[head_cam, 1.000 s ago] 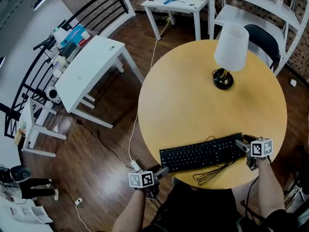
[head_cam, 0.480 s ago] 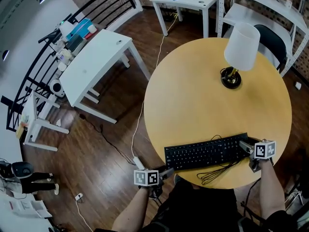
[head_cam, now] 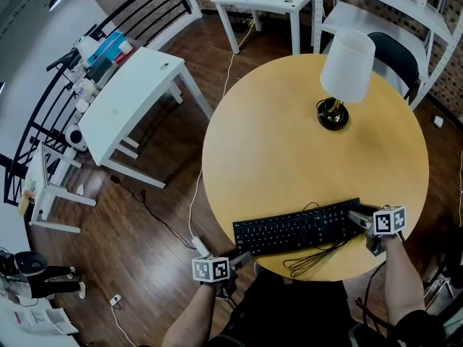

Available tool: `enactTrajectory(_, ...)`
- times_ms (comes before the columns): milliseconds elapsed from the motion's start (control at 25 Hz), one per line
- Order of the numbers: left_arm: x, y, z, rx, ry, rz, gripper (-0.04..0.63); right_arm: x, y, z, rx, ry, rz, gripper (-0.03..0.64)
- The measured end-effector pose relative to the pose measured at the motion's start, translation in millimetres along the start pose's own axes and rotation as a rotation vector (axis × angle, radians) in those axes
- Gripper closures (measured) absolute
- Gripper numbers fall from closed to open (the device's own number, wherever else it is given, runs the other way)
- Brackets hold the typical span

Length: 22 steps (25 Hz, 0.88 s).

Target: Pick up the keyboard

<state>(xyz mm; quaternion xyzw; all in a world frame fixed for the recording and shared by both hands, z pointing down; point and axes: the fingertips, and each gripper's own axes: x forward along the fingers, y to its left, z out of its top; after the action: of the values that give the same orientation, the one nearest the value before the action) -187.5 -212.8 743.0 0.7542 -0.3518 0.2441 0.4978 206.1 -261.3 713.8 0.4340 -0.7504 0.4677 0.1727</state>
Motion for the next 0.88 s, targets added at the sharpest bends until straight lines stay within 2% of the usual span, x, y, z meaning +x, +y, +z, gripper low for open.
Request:
enactTrajectory(80,-6,0,-3,0.006,0.006,-0.008,0.317,-1,5,-13,0.014,0.035,0.021,0.411)
enactTrajectory(320,-20,7,-12,0.009,0.032,-0.049,0.318,-10,19,-40,0.034,0.107,0.108,0.451)
enactTrajectory(560,-15,10,-15,0.013,0.08,-0.072,0.305,-7,20,-35,-0.048,0.138,0.141,0.431)
enactTrajectory(640,-15,11,-16,0.002,0.083,-0.08,0.302,-3,18,-29,-0.025,0.124,0.146,0.413)
enactTrajectory(760,-12,13,-18,-0.031,0.077,-0.112,0.302,0,19,-24,0.048,0.12,0.201,0.428)
enactTrajectory(880,-9,12,-19,-0.065,0.067,-0.164,0.29,-2,23,-17,0.044,0.13,0.243,0.417)
